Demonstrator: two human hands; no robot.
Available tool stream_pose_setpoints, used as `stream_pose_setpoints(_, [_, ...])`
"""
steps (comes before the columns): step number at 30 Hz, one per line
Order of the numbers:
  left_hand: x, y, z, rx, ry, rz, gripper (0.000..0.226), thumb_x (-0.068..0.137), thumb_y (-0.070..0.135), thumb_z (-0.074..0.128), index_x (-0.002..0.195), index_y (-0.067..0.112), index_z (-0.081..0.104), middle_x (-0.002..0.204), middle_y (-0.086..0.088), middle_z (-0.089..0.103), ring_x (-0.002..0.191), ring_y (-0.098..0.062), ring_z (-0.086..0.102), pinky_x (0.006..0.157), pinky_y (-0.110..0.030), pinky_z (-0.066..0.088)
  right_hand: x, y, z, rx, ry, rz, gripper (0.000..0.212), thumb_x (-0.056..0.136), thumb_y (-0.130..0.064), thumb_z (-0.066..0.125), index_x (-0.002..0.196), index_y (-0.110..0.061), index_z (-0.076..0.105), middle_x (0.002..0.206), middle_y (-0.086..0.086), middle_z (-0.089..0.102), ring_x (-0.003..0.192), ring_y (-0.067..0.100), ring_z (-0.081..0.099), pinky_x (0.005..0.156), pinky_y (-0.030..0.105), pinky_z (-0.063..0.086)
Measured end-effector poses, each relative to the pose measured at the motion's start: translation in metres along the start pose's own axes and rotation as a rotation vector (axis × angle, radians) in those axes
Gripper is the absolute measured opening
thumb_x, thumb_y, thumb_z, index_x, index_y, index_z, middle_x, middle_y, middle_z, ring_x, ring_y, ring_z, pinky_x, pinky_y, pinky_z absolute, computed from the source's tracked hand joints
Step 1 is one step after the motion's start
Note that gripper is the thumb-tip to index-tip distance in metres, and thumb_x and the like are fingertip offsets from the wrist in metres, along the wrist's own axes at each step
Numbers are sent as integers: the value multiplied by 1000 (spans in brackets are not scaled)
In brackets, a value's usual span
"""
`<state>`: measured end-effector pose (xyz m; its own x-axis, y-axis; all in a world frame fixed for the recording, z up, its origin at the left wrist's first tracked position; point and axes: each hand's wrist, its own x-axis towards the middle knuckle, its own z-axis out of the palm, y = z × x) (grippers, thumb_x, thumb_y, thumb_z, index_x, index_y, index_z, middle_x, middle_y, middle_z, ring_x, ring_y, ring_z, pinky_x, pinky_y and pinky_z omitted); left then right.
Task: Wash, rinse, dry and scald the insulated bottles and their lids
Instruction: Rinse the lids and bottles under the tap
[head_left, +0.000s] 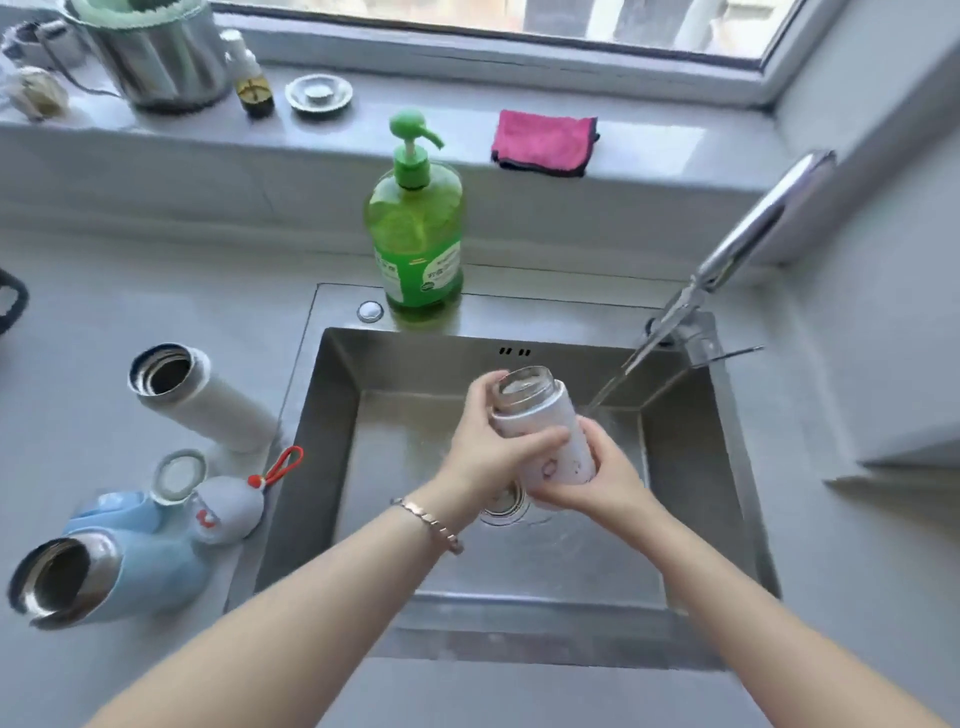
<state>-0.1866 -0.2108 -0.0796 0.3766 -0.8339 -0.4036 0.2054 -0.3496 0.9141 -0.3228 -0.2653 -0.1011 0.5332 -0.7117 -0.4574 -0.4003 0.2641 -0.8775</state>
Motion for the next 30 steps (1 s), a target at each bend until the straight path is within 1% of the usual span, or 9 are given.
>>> stream_pose_setpoints(4, [38, 19, 37, 49, -108, -150, 58, 76, 18, 76, 121, 34, 43, 110, -2, 56, 96, -20, 63, 79, -41, 57, 18, -5, -59, -333, 106, -1, 70, 52, -24, 87, 109, -26, 46, 100, -4, 60, 86, 14, 63, 74, 35, 55])
stream_pose_setpoints(7, [62, 36, 58, 216, -66, -225, 29, 87, 38, 60, 109, 21, 54, 99, -3, 57, 83, -22, 62, 69, -41, 59, 32, -15, -89, -507, 94, -115, 70, 52, -25, 86, 113, -26, 51, 102, -2, 57, 90, 15, 57, 76, 23, 45])
stream_pose_setpoints(13, [94, 51, 70, 184, -90, -562, 30, 97, 33, 37, 85, 13, 56, 77, -10, 58, 69, -28, 58, 60, -38, 53, 50, -17, -110, -670, 75, -352, 75, 49, -26, 80, 120, -20, 56, 104, 0, 48, 95, 15, 51, 87, 18, 42])
stream_pose_setpoints(16, [100, 35, 79, 298, 33, -143, 31, 96, 20, 39, 74, 17, 60, 73, 0, 57, 68, -15, 55, 57, -24, 44, 52, -22, -119, -522, 88, -267, 67, 49, -17, 85, 107, -36, 60, 98, -7, 54, 87, 7, 55, 77, 5, 40])
stream_pose_setpoints(21, [78, 15, 70, 468, -90, 518, 28, 95, 35, 32, 104, 26, 57, 102, 18, 55, 96, 12, 49, 85, -8, 38, 50, -30, -138, -104, -155, -49, 64, 44, -2, 86, 98, -28, 64, 86, -6, 65, 73, 5, 62, 67, 30, 55])
stream_pose_setpoints(24, [76, 22, 70, 309, -97, 182, 21, 99, 32, 35, 103, 25, 55, 94, 10, 55, 77, -1, 60, 60, -28, 55, 50, -30, -131, -84, -176, -26, 58, 43, -12, 82, 97, -24, 64, 87, 1, 66, 71, 7, 63, 67, 29, 55])
stream_pose_setpoints(26, [79, 29, 72, 182, 8, -30, 26, 100, 30, 33, 106, 16, 54, 90, 1, 53, 68, -12, 60, 38, -29, 48, 51, -30, -119, 5, -48, -48, 51, 48, -25, 83, 93, -29, 59, 84, -2, 64, 66, 4, 62, 58, 24, 54])
stream_pose_setpoints(28, [80, 33, 70, 194, 98, -47, 28, 100, 30, 31, 104, 12, 52, 87, -4, 53, 67, -20, 60, 35, -27, 45, 53, -29, -97, -6, 180, -88, 39, 58, -49, 74, 89, -32, 56, 85, -3, 63, 71, 8, 60, 59, 25, 48])
stream_pose_setpoints(30, [74, 29, 66, 256, 115, 30, 27, 100, 32, 31, 99, 14, 51, 83, -3, 53, 71, -23, 61, 42, -32, 51, 58, -31, -71, -335, 396, -112, 36, 81, -57, 44, 93, -27, 62, 93, 3, 65, 86, 19, 58, 70, 31, 42])
